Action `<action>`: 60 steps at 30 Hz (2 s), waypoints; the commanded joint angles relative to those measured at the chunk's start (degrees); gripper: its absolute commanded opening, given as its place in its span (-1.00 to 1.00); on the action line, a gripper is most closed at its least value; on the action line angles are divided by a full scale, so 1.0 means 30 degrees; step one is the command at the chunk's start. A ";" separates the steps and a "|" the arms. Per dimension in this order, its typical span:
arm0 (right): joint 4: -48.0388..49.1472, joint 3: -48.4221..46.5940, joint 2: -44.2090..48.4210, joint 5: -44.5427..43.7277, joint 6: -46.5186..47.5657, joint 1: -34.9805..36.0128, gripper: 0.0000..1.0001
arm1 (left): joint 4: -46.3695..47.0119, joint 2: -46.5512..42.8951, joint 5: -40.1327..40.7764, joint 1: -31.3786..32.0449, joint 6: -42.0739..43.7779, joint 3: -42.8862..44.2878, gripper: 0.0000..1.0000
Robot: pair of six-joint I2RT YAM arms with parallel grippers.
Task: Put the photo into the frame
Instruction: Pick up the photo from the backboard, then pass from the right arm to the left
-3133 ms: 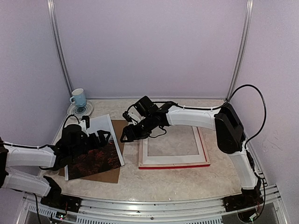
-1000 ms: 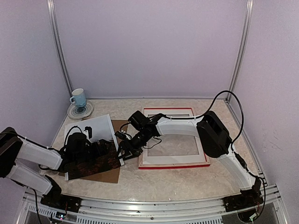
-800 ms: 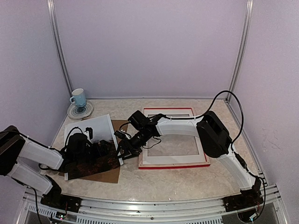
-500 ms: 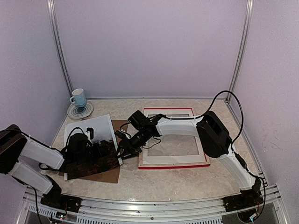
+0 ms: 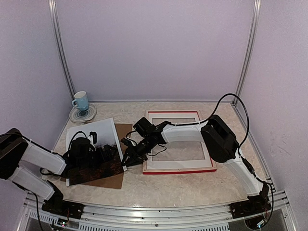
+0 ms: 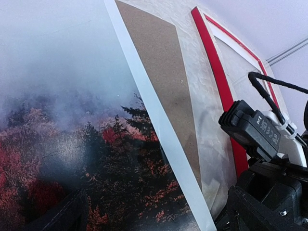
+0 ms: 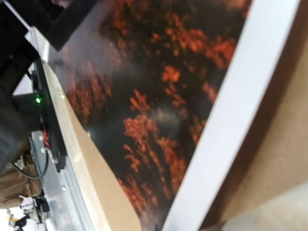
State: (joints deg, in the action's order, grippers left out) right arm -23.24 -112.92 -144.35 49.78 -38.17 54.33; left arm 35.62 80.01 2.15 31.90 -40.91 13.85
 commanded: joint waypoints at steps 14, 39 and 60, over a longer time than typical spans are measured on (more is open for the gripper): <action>0.3342 0.1458 0.0533 0.1016 -0.2744 -0.0392 -0.90 | 0.0696 0.0123 -0.0132 0.0031 0.0029 -0.0192 0.98; 0.4644 0.5003 0.5197 0.0737 -0.1971 -0.1991 -0.95 | -0.2464 -0.3896 0.0359 0.0031 0.0717 0.1207 0.98; -0.0765 0.7417 1.1994 -0.2219 0.3422 -0.3800 -0.95 | -0.2929 -0.4312 0.0022 0.0119 0.0882 0.2314 0.98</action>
State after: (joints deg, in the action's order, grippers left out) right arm -20.53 -90.89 -111.66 44.82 -32.73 42.89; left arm 27.35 67.22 3.01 31.94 -39.35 17.74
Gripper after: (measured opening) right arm 0.027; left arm 0.989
